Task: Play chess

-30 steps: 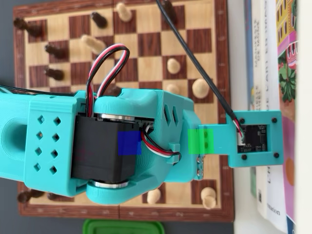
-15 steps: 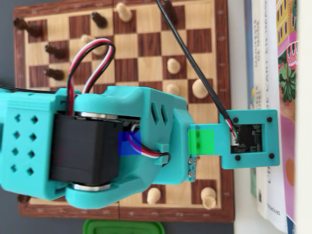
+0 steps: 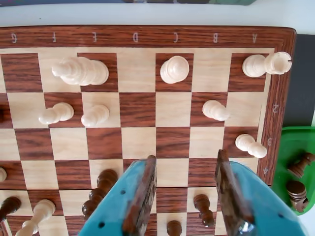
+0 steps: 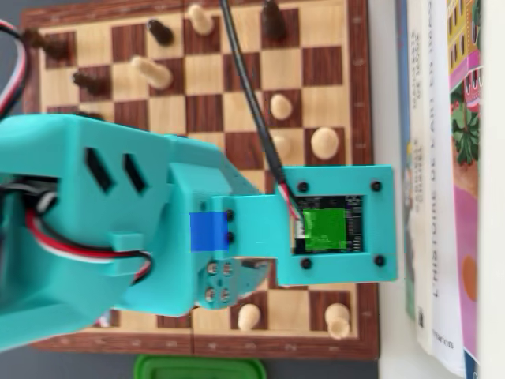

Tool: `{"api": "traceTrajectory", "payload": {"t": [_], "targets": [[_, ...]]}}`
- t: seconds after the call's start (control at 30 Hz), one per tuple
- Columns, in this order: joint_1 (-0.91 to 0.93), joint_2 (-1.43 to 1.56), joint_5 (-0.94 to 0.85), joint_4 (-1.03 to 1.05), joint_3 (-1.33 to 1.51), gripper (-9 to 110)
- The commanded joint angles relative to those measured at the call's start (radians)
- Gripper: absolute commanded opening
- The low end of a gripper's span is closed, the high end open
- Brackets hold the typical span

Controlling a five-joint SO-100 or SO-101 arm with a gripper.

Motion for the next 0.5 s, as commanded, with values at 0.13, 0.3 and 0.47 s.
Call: {"api": "traceTrajectory", "payload": {"t": [0.13,0.3,0.47], "targets": [[0.012,0.354,0.006,-0.127,0.321,18],[0.012,0.572,0.005,-0.207,0.552,18],[0.008,0.773,0.005,-0.345,0.776,18]]}}
